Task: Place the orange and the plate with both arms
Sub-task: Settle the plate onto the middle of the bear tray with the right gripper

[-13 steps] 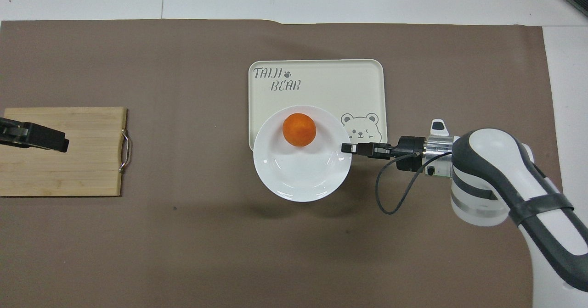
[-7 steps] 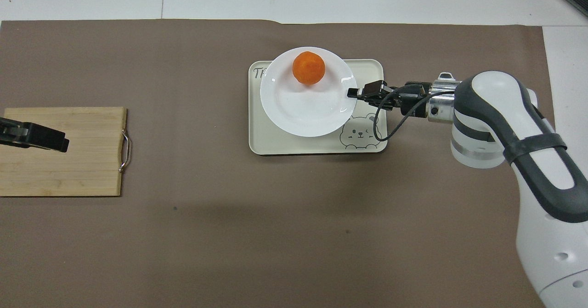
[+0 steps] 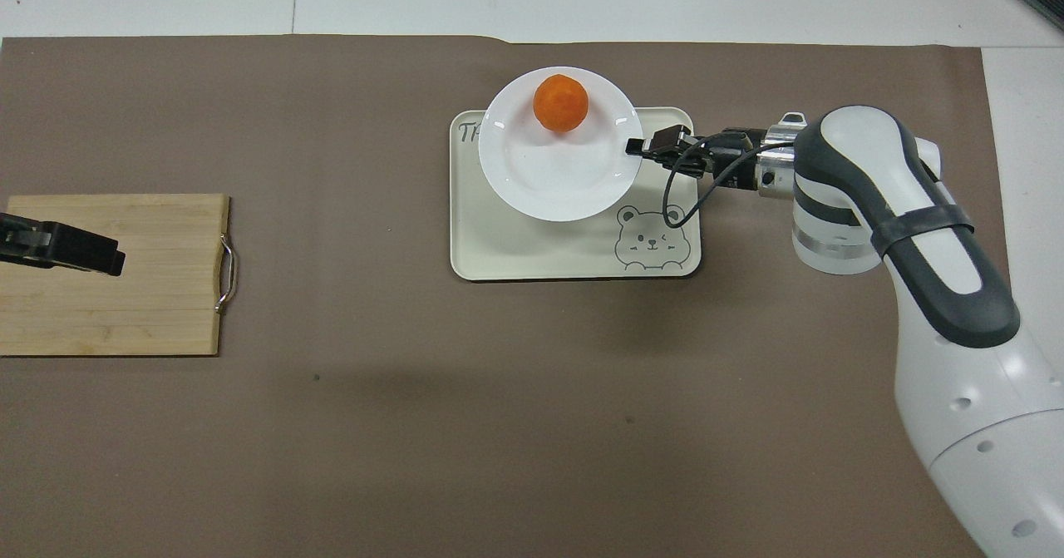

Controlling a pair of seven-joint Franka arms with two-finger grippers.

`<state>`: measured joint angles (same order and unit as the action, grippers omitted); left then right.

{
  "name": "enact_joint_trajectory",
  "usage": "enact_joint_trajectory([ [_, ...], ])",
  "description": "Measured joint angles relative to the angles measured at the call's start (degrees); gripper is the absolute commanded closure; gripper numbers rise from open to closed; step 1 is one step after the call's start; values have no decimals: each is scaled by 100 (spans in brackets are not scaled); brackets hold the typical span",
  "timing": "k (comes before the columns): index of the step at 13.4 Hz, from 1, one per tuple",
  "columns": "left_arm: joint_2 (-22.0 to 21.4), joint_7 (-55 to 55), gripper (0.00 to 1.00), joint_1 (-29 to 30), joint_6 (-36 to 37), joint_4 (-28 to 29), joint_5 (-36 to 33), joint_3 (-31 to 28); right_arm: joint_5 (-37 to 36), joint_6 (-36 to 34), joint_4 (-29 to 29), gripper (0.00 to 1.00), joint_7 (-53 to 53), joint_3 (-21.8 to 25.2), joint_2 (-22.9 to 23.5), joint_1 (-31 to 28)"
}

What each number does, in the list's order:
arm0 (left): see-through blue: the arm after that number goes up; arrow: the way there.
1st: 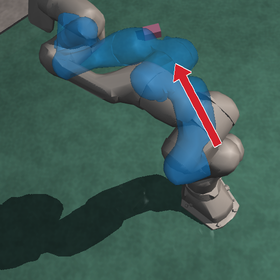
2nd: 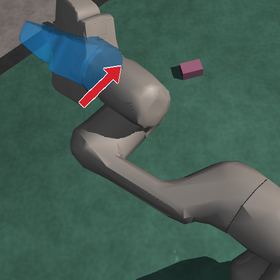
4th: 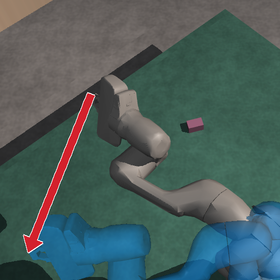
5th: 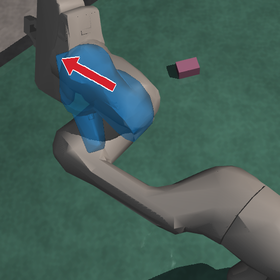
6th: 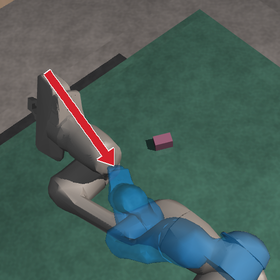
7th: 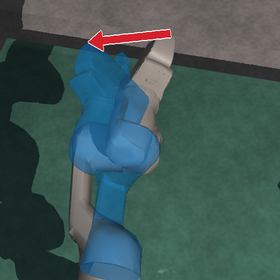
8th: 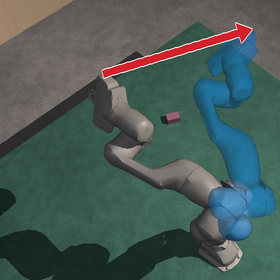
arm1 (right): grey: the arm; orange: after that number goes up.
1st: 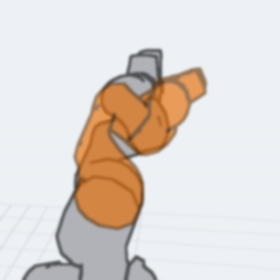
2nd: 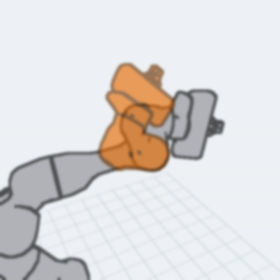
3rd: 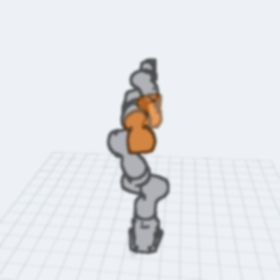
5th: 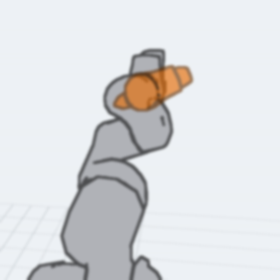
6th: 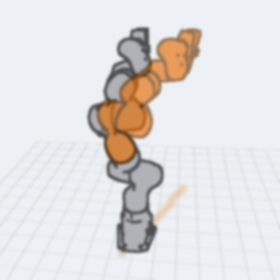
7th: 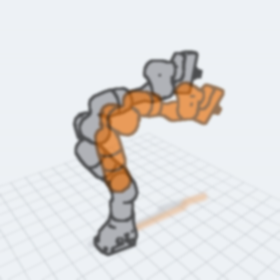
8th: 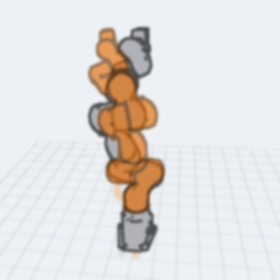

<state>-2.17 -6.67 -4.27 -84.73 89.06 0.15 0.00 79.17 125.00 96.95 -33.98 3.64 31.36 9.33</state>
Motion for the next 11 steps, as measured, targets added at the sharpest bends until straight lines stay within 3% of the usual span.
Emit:
enact_joint_trajectory([
  [5, 0, 0, 0, 0, 0, 0, 0, 0, -41, -5, 391, 100, -810, 2, 134, -10],
  [11, 0, 0, 0, 0, 0, 0, 0, 0, -165, -97, 455, 100, -901, 2, 138, -18],
])
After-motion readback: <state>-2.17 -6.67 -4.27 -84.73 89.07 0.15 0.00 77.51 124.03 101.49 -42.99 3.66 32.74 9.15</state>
